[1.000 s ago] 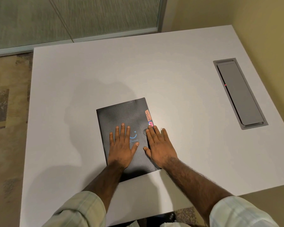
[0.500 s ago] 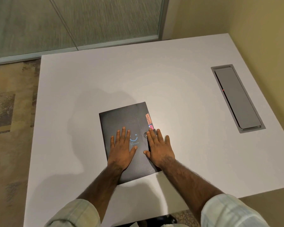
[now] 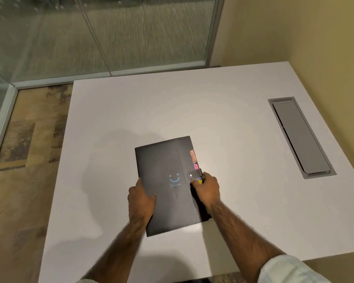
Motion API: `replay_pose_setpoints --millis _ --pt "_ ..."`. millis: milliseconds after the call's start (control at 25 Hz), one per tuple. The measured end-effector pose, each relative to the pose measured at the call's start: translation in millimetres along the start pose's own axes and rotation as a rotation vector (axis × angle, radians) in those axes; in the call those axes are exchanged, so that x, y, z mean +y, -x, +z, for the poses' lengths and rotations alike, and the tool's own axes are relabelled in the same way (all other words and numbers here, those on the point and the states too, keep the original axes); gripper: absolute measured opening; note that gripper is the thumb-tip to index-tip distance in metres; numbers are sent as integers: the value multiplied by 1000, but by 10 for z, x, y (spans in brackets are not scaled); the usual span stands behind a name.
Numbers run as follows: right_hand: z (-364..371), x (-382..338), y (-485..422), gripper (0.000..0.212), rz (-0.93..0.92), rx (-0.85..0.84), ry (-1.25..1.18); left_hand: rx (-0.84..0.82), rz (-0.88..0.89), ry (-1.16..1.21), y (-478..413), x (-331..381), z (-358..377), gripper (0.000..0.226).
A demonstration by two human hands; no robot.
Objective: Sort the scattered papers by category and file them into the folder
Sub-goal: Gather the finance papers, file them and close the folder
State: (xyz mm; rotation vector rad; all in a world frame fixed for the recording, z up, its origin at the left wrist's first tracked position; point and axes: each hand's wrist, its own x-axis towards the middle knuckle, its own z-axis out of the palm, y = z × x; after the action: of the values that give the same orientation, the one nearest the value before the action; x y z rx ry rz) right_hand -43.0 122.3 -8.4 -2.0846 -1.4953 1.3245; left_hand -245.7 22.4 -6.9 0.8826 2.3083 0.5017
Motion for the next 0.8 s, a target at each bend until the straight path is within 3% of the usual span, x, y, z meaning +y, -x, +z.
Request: replay_pose_setpoints --millis 80,160,320,680,800 --pt "-35 -49 -39 23 59 -7 -74 7 -139 150 -86 -11 -5 74" --pt "-62 -34 -39 25 111 -3 -104 2 -208 250 -155 -27 -34 63" --pt "-154 31 137 28 166 78 -65 31 -128 305 -47 59 -183 21" --pt "-870 -96 -127 26 108 218 -197 -58 113 422 69 1044 -230 24" --pt "-1253 -210 -520 28 54 222 -160 -81 89 479 -24 1428 -30 18"
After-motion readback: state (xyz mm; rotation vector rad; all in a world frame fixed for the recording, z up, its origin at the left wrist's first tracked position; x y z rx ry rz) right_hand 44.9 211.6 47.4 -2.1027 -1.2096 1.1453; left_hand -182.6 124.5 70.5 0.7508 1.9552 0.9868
